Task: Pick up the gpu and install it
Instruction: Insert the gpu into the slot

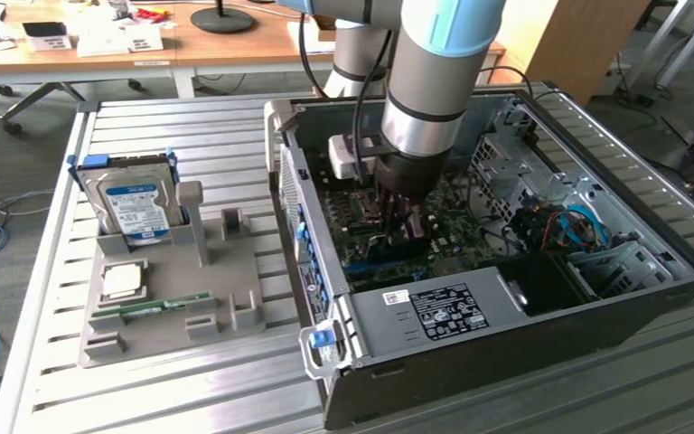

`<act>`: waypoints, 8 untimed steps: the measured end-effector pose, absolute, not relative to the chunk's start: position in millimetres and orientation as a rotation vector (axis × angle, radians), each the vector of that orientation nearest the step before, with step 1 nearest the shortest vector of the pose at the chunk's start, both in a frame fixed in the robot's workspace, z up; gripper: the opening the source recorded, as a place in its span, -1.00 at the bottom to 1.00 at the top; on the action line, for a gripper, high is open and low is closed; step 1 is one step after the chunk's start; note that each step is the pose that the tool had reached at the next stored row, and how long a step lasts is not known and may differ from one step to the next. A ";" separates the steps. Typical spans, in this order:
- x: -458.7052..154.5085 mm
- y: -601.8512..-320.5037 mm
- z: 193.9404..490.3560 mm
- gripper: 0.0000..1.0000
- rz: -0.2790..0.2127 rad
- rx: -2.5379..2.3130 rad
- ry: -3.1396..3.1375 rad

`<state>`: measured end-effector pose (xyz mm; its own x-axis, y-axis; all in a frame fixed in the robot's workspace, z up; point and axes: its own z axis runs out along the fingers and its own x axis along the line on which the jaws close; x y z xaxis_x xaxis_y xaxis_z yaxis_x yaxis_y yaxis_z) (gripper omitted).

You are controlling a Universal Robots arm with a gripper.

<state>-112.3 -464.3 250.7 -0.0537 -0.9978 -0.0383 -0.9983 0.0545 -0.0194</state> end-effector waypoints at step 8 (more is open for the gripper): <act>-114.5 -464.5 248.5 -0.47 0.018 -2.132 2.251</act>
